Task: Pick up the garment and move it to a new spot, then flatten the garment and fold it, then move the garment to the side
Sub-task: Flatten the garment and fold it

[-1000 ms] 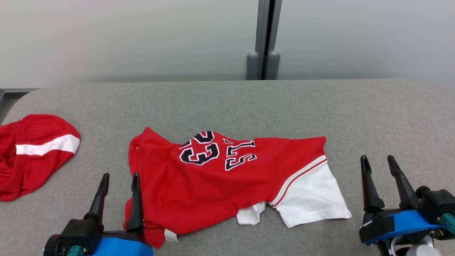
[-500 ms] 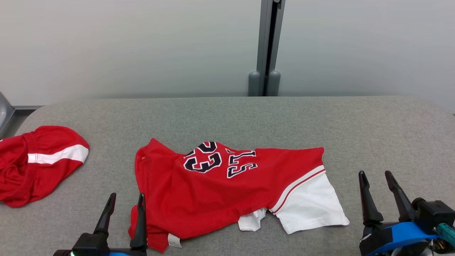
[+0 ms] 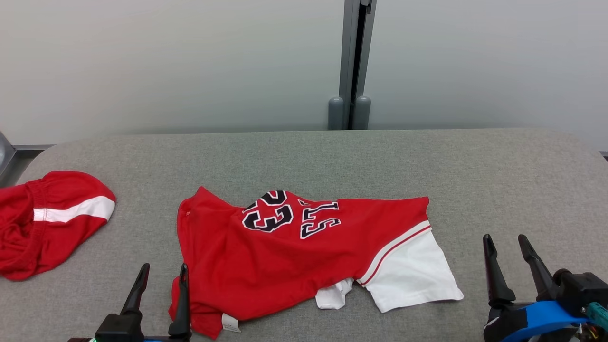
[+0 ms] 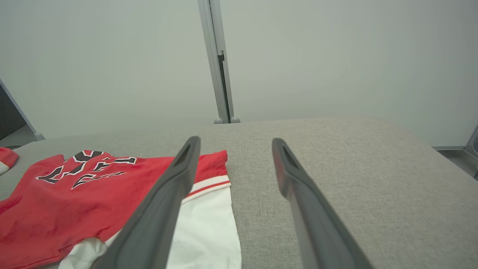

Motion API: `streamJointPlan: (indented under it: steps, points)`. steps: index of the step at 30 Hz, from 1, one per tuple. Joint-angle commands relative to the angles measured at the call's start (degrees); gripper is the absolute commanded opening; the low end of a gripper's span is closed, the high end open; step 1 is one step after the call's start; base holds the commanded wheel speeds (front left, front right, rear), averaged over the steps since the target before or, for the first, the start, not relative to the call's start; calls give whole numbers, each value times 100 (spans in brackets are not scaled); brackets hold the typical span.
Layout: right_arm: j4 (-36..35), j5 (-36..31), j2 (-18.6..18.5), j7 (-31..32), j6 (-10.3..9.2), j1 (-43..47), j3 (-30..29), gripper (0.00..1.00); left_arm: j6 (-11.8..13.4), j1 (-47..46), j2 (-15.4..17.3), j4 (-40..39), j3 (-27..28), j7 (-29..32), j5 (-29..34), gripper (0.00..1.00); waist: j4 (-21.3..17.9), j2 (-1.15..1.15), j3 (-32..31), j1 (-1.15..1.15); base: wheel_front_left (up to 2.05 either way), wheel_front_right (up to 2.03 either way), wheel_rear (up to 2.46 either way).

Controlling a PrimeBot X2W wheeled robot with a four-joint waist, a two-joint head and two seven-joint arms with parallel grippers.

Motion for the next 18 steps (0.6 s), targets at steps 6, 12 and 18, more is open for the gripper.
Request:
streamJointPlan:
  steps: [6,12,18]
  points:
    - [180,-32,-27,511,1,46,49,100,-104,258,-89,65,-155,672,-326,100,-22,0,24,0,0,0,0]
    - [567,-178,-29,1243,1,-176,92,100,-129,454,-119,-1,-300,1671,-673,100,60,0,84,0,0,0,0]
    - [1118,-297,-28,1630,1,-489,38,100,-85,388,-188,103,-300,2049,-859,100,106,0,147,0,0,0,0]
